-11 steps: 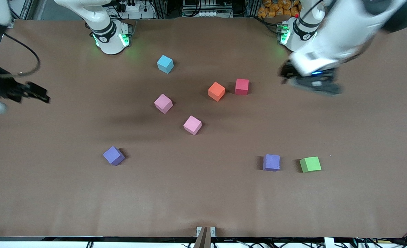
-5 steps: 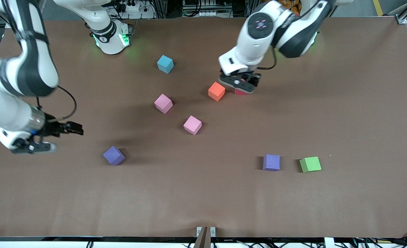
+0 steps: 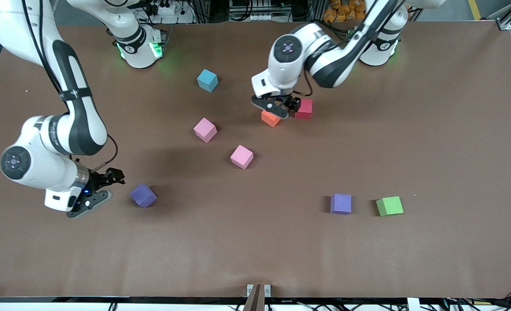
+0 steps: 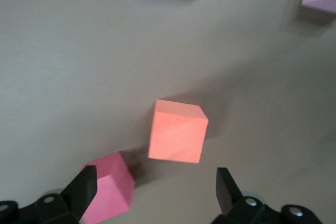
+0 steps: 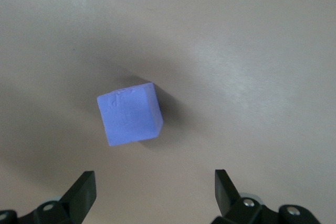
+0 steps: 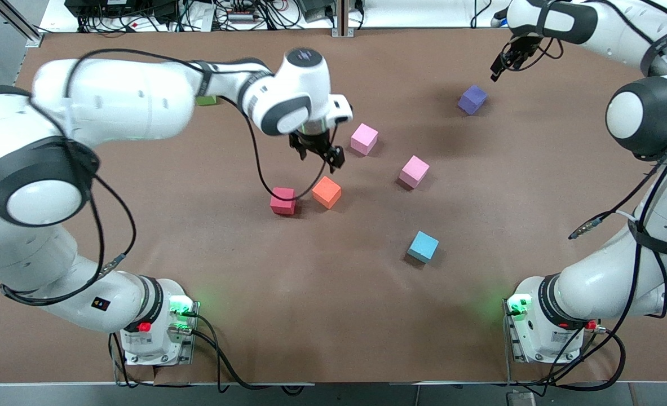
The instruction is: Arrange blocks into number 1
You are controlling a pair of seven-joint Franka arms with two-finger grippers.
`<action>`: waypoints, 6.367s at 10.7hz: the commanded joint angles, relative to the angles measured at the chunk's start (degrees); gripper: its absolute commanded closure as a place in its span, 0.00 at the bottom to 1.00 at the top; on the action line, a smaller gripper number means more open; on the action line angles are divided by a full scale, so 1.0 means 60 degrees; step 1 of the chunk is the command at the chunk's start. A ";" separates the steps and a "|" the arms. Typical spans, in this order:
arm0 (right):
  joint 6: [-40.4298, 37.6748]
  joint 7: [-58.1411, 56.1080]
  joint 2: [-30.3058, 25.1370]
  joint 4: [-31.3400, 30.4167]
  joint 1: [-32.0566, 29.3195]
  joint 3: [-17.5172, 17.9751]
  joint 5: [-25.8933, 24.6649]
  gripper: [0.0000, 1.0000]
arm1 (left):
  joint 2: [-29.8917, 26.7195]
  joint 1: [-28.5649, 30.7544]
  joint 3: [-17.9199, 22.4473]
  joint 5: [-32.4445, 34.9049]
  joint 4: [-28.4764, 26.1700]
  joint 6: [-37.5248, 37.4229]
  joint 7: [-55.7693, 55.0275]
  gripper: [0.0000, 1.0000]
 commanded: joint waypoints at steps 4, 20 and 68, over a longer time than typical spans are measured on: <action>0.0062 -0.0515 0.0678 0.0252 0.0248 0.0051 0.1783 0.00 | 0.0986 -0.0858 0.0547 0.0622 0.0145 0.0648 -0.0631 0.00; 0.1614 -0.1220 0.1440 0.0194 0.0527 0.0007 0.1709 0.00 | 0.1749 -0.1516 0.1075 0.1648 0.0218 0.1616 -0.2219 1.00; 0.4883 1.3515 -0.1858 -0.5273 0.7674 0.0900 0.0962 0.54 | -0.0347 0.1896 -0.0082 -0.1517 -0.2711 0.1088 -0.2081 0.00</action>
